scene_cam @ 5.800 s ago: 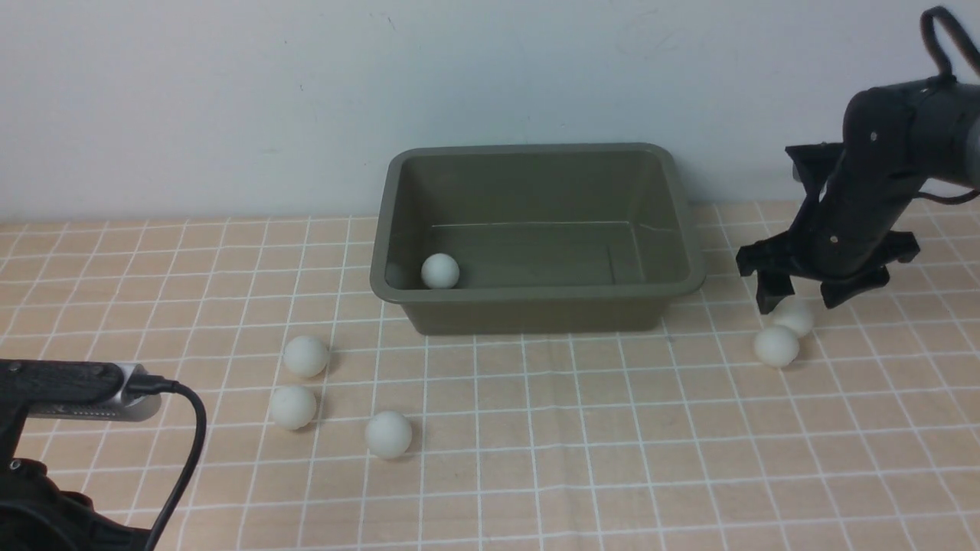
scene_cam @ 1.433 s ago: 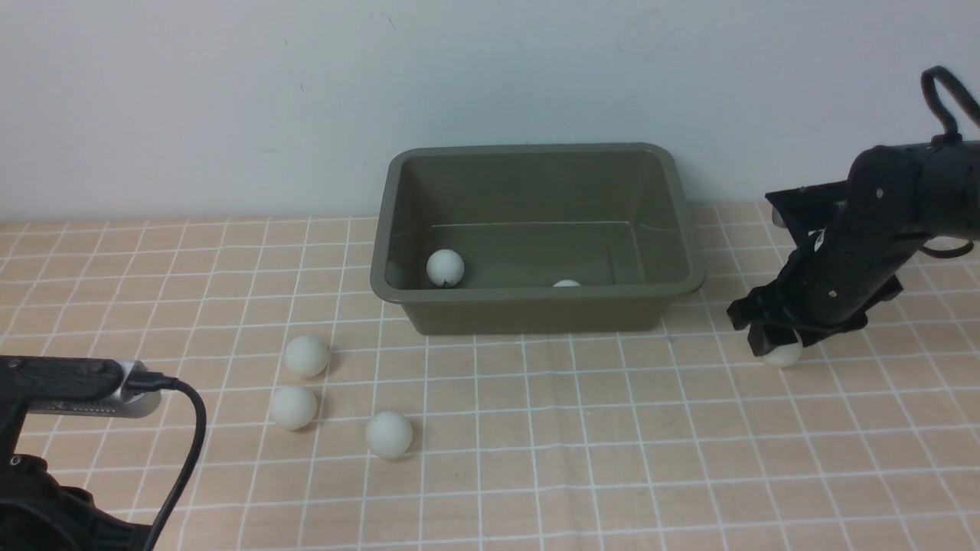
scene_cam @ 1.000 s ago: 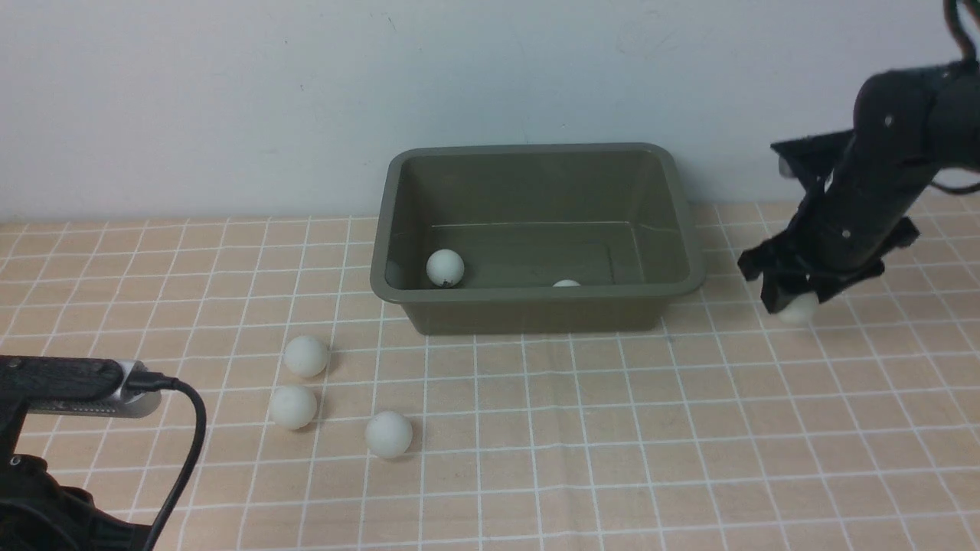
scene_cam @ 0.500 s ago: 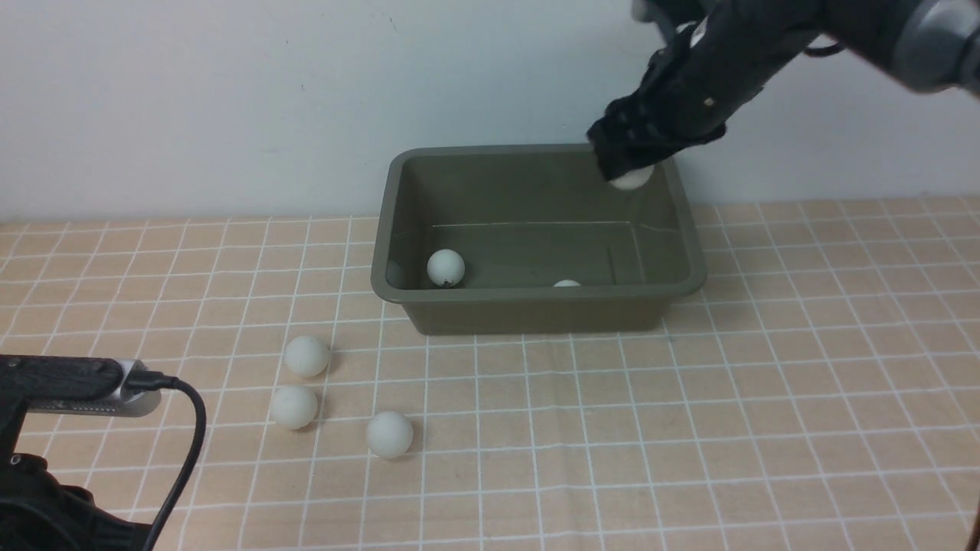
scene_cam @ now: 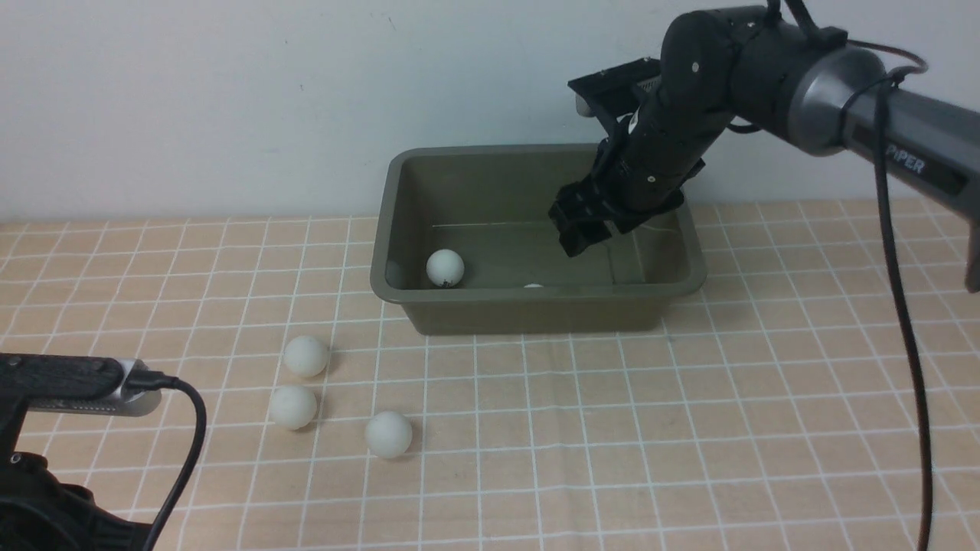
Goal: Put the table tennis balls into the box on the light coffee tablecloth.
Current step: 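Release the ping pong ball into the bin and lift the gripper away, then reach for and grasp a ping pong ball on the table beside the basket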
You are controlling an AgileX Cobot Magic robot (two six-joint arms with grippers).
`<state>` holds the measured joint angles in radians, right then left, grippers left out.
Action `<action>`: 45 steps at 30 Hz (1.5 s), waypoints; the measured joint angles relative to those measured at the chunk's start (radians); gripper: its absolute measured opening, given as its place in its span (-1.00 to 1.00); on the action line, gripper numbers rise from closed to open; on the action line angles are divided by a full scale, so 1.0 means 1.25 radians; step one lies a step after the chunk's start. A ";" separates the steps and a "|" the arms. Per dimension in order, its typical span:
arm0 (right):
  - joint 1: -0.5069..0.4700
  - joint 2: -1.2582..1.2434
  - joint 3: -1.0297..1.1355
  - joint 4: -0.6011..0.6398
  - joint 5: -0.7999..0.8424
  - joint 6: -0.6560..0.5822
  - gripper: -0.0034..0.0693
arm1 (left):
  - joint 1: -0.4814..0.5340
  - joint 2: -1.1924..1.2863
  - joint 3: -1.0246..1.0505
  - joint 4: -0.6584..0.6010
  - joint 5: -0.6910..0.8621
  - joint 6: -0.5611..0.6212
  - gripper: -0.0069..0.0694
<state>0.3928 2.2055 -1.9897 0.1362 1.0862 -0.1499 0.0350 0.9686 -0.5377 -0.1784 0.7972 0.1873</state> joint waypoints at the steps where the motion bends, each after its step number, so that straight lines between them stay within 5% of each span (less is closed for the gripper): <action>1: 0.000 0.000 -0.003 0.000 0.003 0.000 0.49 | 0.000 0.000 0.000 -0.002 0.000 0.005 -1.00; 7: 0.000 -0.021 -0.079 -0.073 0.071 0.000 0.41 | -0.061 0.000 0.000 -0.076 -0.001 0.084 -1.00; 12: 0.000 -0.103 -0.140 -0.177 0.092 0.007 -0.04 | -0.209 0.000 0.000 -0.137 -0.059 0.094 -1.00; 16: -0.012 -0.230 -0.150 -0.234 0.119 0.014 -0.76 | -0.372 0.011 -0.016 -0.140 -0.129 0.030 -1.00; 18: -0.021 -0.277 -0.150 -0.235 0.133 0.014 -0.88 | -0.420 0.030 -0.039 -0.122 -0.134 -0.007 -1.00; 24: -0.048 -0.422 -0.150 -0.239 0.152 0.014 -0.95 | -0.530 0.190 -0.178 0.058 -0.112 -0.162 -1.00; 33: -0.049 -0.639 -0.123 -0.238 0.155 0.014 -0.95 | -0.538 0.377 -0.354 0.303 -0.035 -0.360 -1.00; 37: -0.049 -0.747 -0.017 -0.238 0.155 0.011 -0.95 | -0.538 0.398 -0.387 0.322 -0.033 -0.377 -1.00; 45: -0.049 -1.119 0.525 -0.238 0.100 0.039 -0.95 | -0.538 0.425 -0.400 0.339 -0.045 -0.379 -0.81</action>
<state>0.3315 0.8070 -1.3336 -0.1618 1.2114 -0.1012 -0.6379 1.4998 -1.0373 0.2458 0.7405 -0.2868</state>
